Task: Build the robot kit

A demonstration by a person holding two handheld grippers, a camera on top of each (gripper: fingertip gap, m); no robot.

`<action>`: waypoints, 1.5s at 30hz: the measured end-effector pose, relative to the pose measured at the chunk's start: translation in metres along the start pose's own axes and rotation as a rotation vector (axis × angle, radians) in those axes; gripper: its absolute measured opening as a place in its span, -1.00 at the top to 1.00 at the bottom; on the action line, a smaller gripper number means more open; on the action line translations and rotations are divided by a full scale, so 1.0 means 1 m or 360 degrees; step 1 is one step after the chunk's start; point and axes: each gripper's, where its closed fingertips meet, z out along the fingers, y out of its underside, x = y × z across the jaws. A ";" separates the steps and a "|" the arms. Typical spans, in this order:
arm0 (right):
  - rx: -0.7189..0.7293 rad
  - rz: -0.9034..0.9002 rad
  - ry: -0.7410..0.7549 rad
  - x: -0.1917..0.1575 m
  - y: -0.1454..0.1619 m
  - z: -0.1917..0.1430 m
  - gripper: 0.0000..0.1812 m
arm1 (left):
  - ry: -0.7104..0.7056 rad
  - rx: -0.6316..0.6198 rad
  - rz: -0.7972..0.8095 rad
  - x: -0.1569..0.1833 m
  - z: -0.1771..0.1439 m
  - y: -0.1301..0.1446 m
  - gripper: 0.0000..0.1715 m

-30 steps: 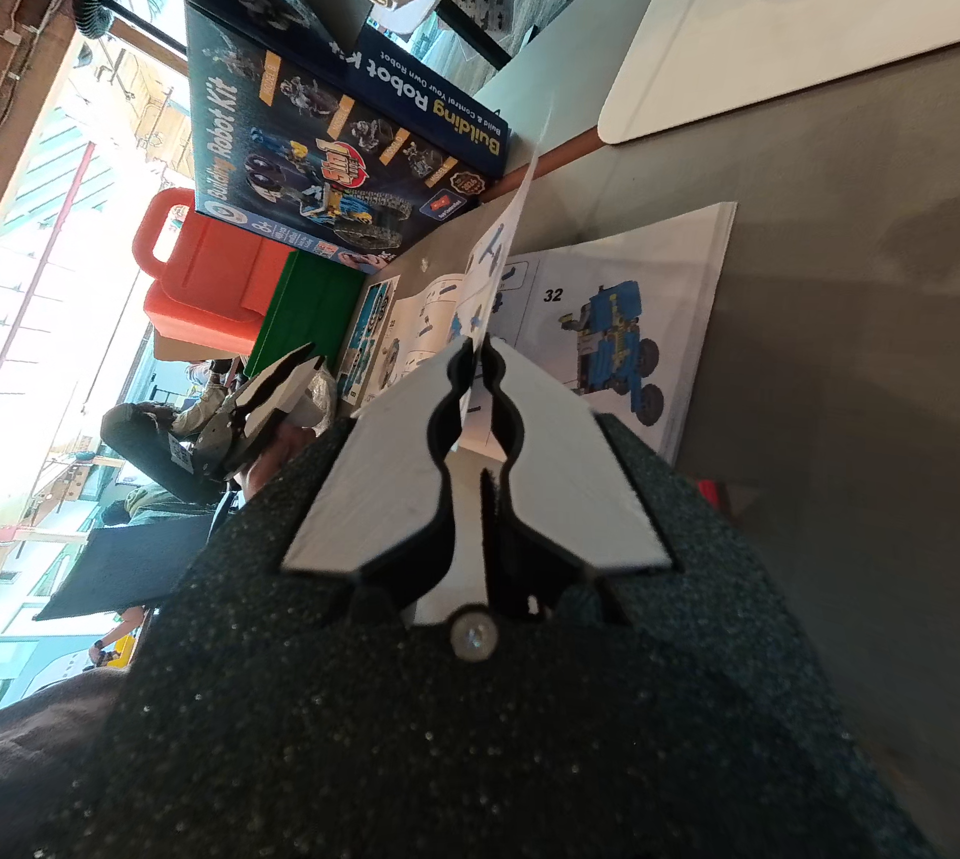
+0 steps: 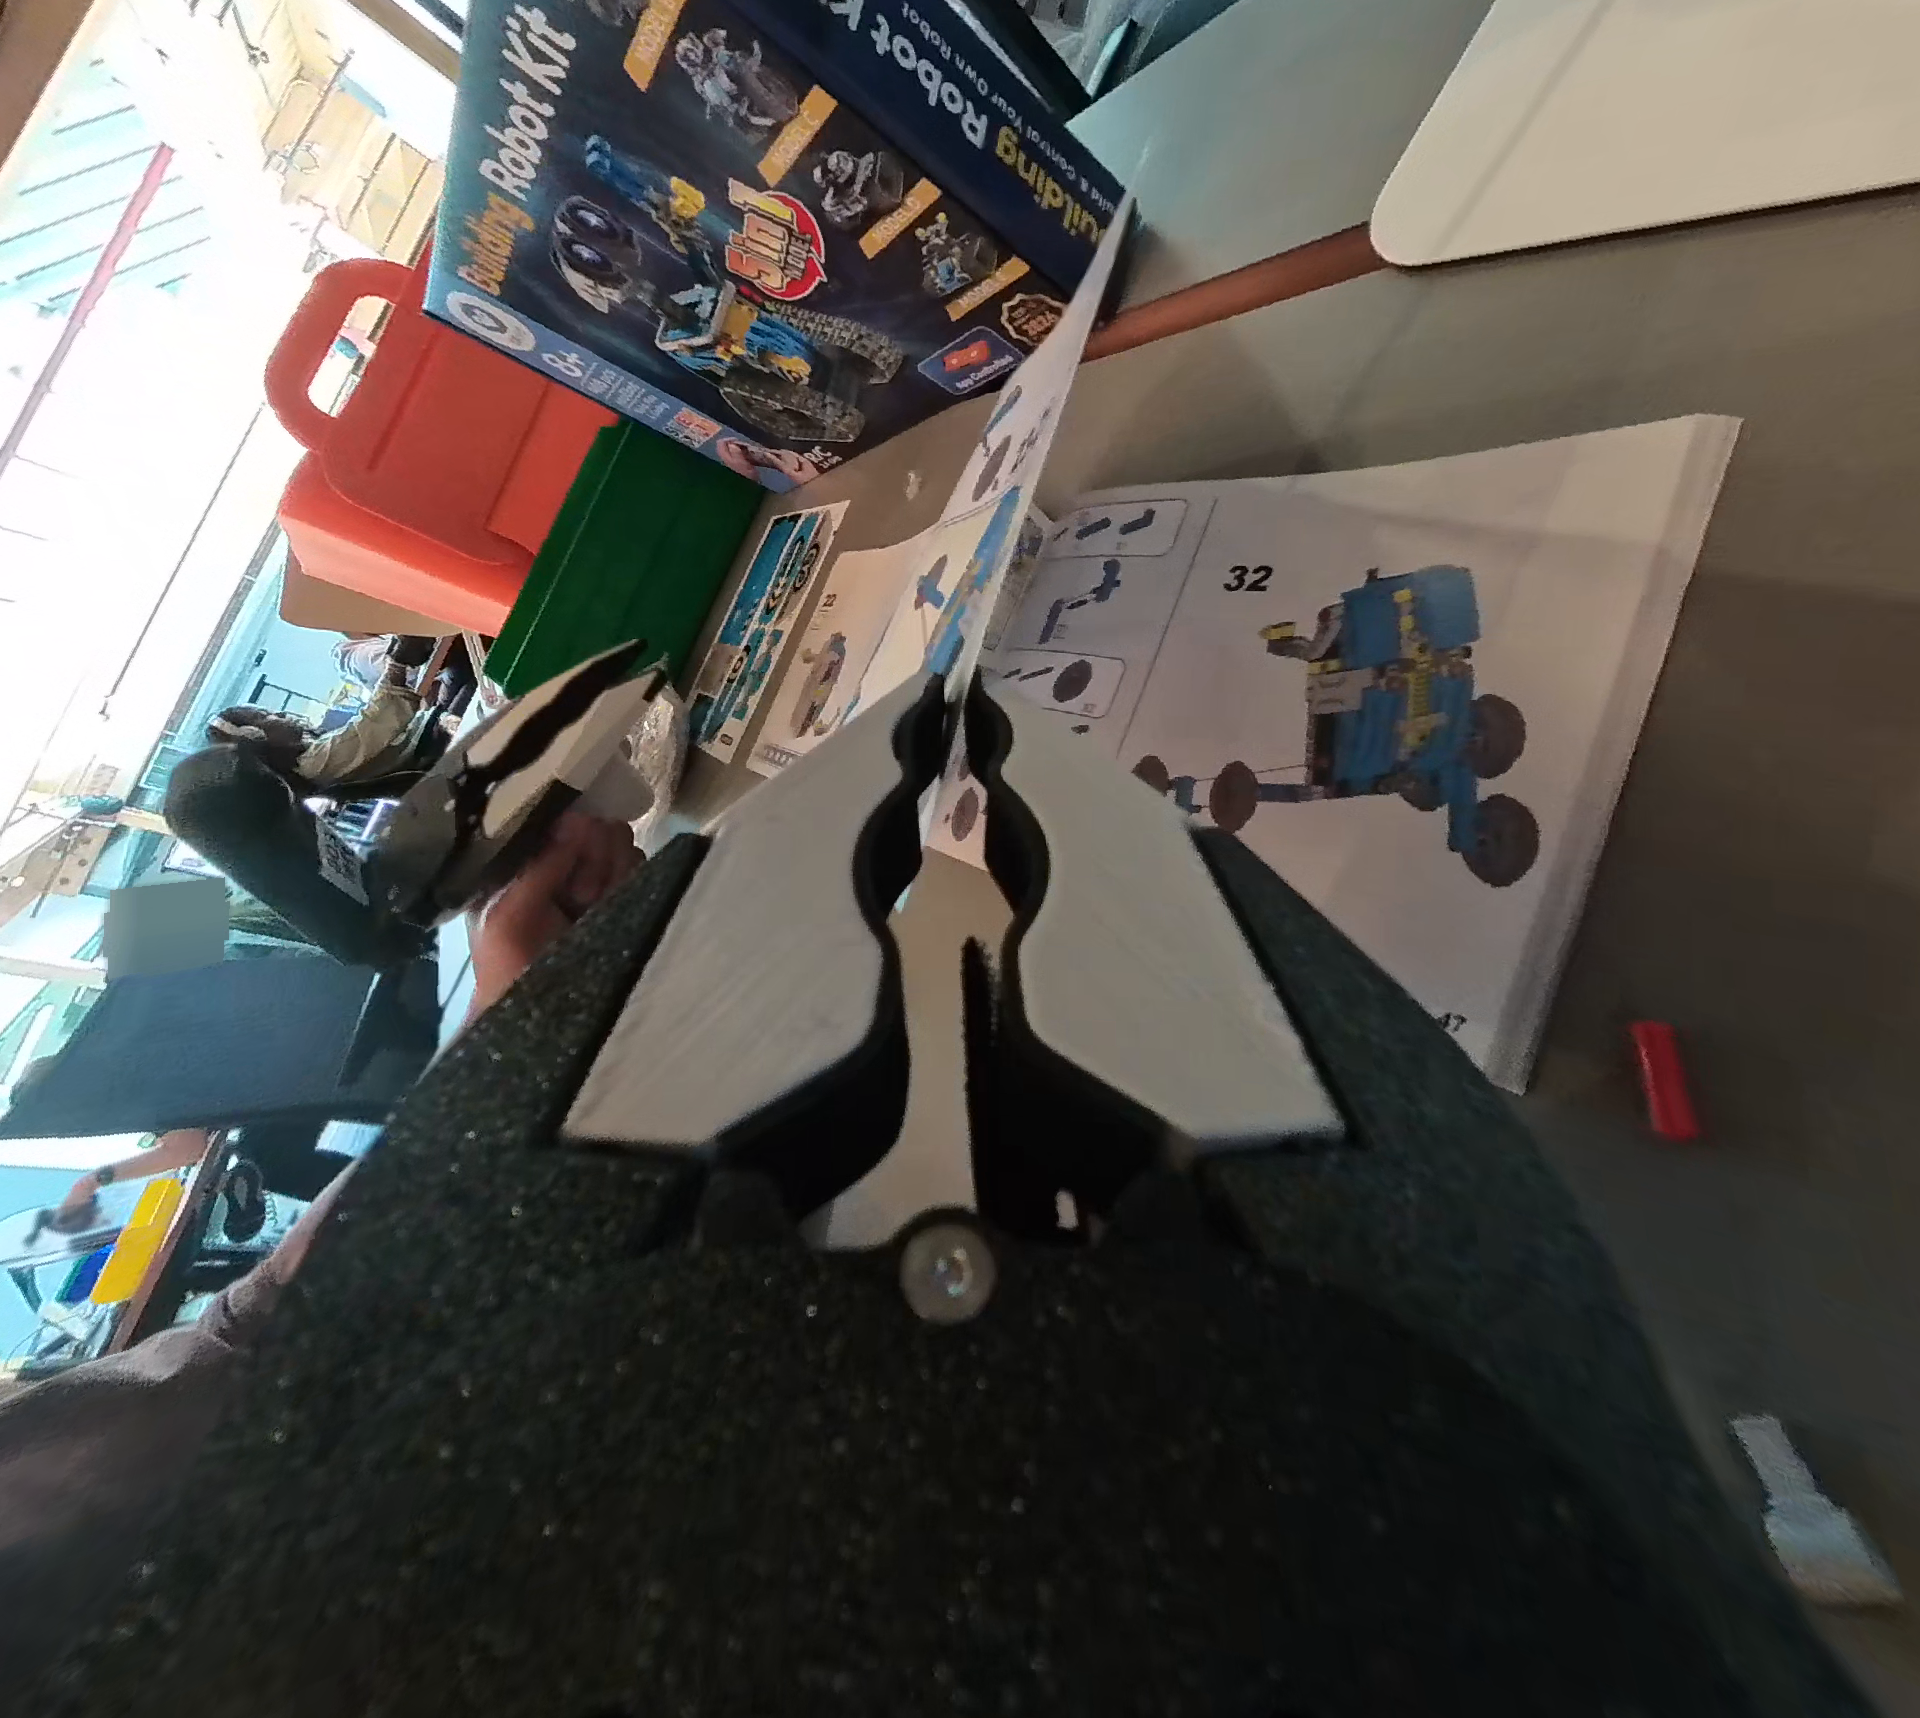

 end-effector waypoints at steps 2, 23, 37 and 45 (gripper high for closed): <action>-0.0010 -0.0014 0.0012 0.000 0.001 0.002 0.96 | -0.0001 -0.0009 0.0010 0.001 0.001 0.001 0.72; -0.0323 -0.0993 -0.0998 -0.184 0.071 -0.042 0.25 | 0.0396 0.0151 -0.0327 0.016 -0.040 -0.041 0.64; -0.0320 -0.1762 -0.0698 -0.147 0.179 -0.100 0.12 | 0.1380 0.0001 -0.0417 0.174 -0.182 -0.068 -0.12; -0.0506 -0.1441 -0.0885 -0.150 0.196 -0.084 0.03 | 0.1328 -0.0431 0.0611 0.237 -0.028 -0.111 0.47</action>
